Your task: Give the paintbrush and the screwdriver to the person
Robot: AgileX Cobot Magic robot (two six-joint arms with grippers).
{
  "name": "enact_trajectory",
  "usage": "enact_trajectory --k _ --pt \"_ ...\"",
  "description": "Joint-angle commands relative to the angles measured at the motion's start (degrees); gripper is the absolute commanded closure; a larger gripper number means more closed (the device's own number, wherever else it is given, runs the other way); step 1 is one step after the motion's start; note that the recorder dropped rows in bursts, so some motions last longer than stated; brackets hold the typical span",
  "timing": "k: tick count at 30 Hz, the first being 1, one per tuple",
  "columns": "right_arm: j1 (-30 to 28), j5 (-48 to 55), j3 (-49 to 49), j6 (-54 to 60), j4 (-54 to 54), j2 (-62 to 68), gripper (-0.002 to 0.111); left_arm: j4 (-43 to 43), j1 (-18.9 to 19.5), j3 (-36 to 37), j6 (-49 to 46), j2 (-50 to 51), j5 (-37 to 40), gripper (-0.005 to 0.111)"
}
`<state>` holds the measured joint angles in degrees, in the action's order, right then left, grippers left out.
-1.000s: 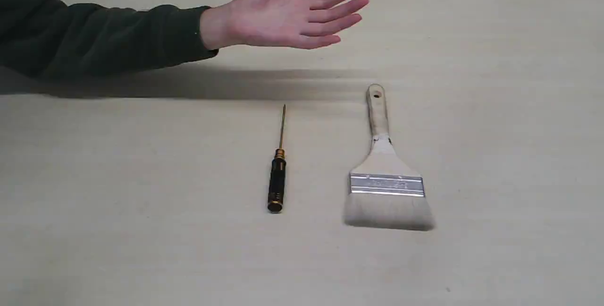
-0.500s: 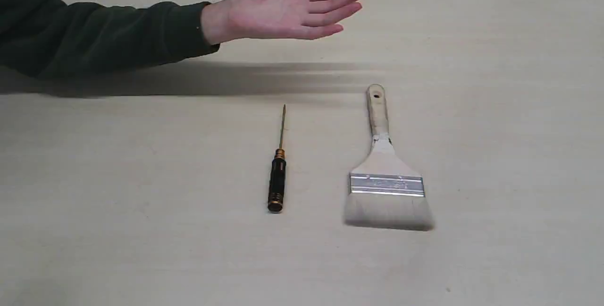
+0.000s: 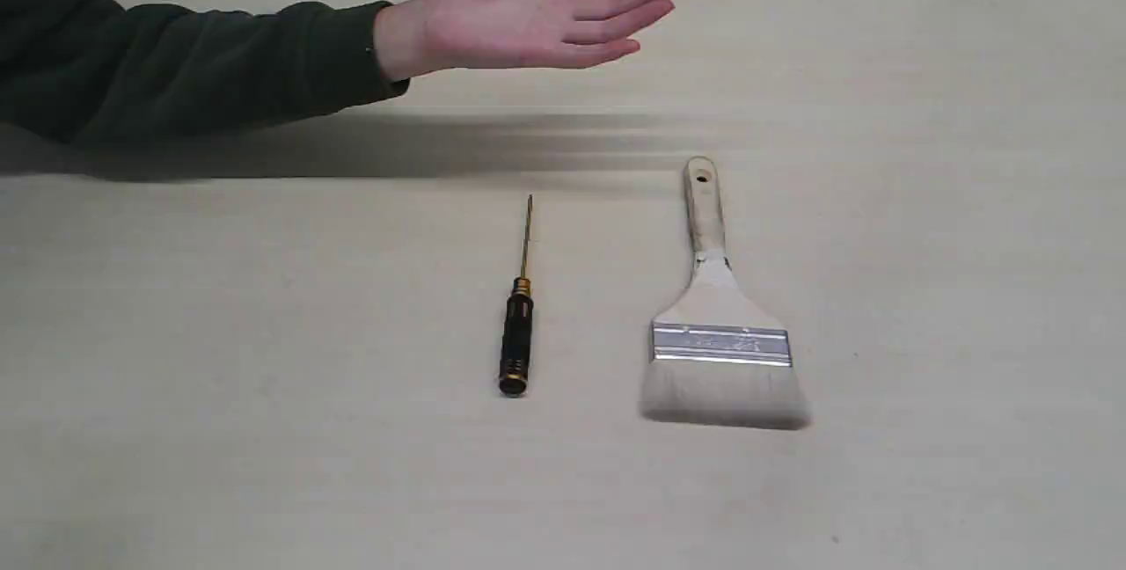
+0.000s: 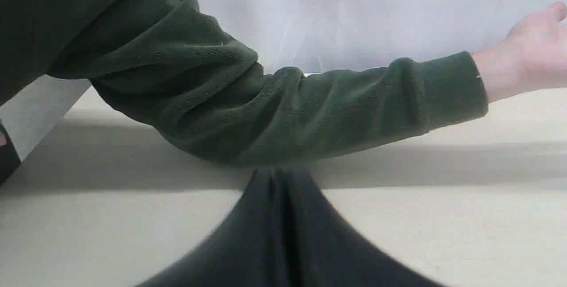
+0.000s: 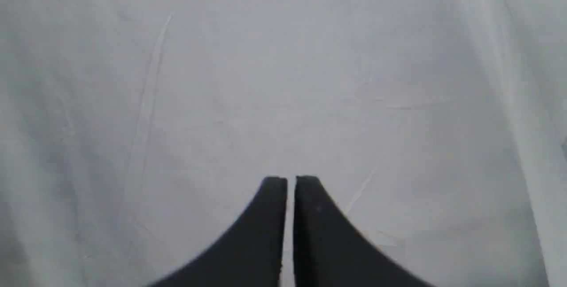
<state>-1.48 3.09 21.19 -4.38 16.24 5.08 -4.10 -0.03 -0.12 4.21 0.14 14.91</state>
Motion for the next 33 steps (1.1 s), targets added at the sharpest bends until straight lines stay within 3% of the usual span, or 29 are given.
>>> enact_trajectory --k 1,5,12,28,33 --pt "-0.33 6.73 6.73 4.38 1.24 6.44 0.104 0.20 -0.37 0.12 0.12 -0.14 -0.58 0.107" --pt "-0.33 13.39 14.49 13.72 7.11 16.77 0.104 0.20 -0.37 0.12 0.12 -0.14 -0.58 0.107" --pt "-0.33 22.80 24.62 35.29 26.66 36.45 0.104 0.20 -0.37 0.12 0.12 -0.14 -0.69 0.107" --pt "-0.22 28.09 36.05 38.44 28.39 67.65 0.104 0.07 -0.37 0.12 0.12 -0.14 -0.70 0.107" --pt "6.89 21.97 36.05 38.55 24.53 73.62 0.104 0.07 -0.37 0.12 0.12 -0.14 -0.70 0.107"
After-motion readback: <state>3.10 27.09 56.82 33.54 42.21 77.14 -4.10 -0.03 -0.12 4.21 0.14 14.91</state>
